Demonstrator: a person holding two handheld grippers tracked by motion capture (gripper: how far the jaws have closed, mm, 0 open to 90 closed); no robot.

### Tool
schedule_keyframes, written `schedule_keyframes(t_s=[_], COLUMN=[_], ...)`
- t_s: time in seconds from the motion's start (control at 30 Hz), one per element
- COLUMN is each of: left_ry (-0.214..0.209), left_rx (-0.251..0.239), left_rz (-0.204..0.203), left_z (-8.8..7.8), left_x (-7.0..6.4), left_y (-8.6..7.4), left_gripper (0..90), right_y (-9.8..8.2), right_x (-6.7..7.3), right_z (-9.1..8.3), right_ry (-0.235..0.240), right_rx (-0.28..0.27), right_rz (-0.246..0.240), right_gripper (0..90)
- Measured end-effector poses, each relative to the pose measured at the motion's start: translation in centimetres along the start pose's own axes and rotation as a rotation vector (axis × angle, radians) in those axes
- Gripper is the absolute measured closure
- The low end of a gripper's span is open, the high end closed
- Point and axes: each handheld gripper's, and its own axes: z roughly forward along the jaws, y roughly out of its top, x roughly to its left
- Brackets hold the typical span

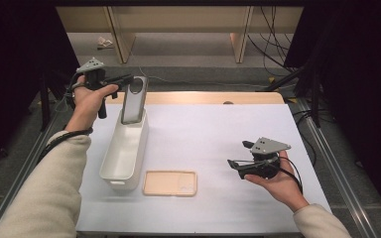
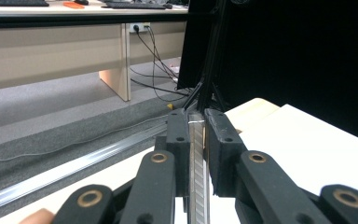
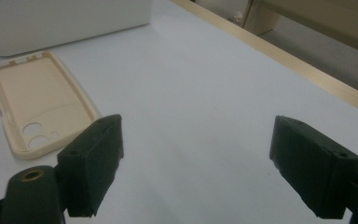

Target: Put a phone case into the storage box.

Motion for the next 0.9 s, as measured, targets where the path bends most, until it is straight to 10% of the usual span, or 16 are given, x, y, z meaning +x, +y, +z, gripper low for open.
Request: schedule_keyframes(t_s=[0.9], left_ry=[0.005], left_rx=[0.034], left_rz=[-0.043], left_z=[1.3], left_x=[1.1], left_y=[-2.2], left_gripper=[79.9], right_y=[-0.1], right_x=[-0.1], right_z=[0.1], right_ry=[0.000], right_rx=[0.005], right_rz=[-0.005], right_gripper=[18.4])
